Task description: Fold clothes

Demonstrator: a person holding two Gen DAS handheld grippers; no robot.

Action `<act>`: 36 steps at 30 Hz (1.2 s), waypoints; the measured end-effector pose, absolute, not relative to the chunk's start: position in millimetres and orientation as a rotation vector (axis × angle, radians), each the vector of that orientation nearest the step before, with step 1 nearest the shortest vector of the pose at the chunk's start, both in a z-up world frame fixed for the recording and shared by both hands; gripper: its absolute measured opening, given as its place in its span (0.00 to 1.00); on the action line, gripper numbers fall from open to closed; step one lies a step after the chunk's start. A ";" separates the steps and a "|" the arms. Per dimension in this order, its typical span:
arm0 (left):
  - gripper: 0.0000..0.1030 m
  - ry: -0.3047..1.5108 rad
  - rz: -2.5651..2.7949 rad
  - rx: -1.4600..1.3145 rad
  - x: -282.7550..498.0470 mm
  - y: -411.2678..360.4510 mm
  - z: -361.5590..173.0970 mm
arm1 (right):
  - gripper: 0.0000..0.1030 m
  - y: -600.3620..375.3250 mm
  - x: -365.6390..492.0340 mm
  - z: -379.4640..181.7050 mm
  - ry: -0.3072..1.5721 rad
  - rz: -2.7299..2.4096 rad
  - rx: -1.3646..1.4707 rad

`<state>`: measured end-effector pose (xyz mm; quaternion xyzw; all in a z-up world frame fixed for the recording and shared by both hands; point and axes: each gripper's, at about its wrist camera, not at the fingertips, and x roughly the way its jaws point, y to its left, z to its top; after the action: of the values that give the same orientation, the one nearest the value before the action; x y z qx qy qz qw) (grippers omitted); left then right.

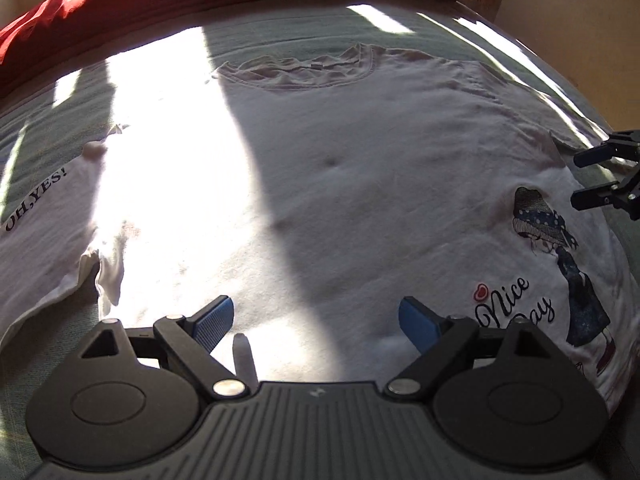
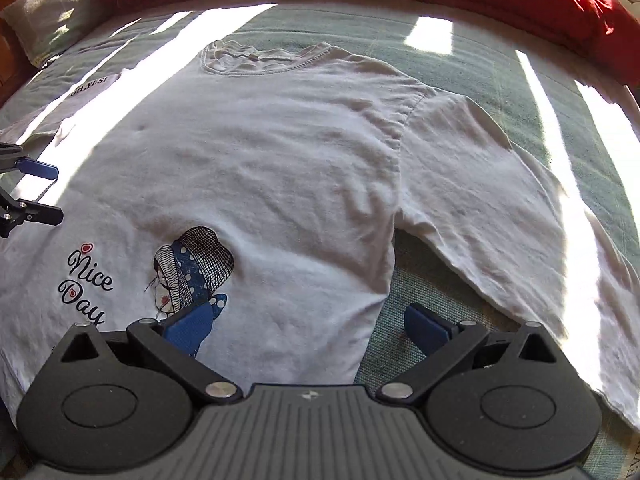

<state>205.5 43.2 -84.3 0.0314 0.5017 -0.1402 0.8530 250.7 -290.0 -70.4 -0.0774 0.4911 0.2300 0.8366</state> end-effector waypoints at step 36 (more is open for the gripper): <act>0.91 0.893 -0.008 -0.055 97.2 2.7 -62.0 | 1.00 -231.0 133.4 -94.3 0.828 0.174 -0.014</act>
<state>97.2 2.7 -62.0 -0.0266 0.4316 -0.0038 0.9017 133.4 -231.0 -94.3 -0.0070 0.4019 0.0844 0.9118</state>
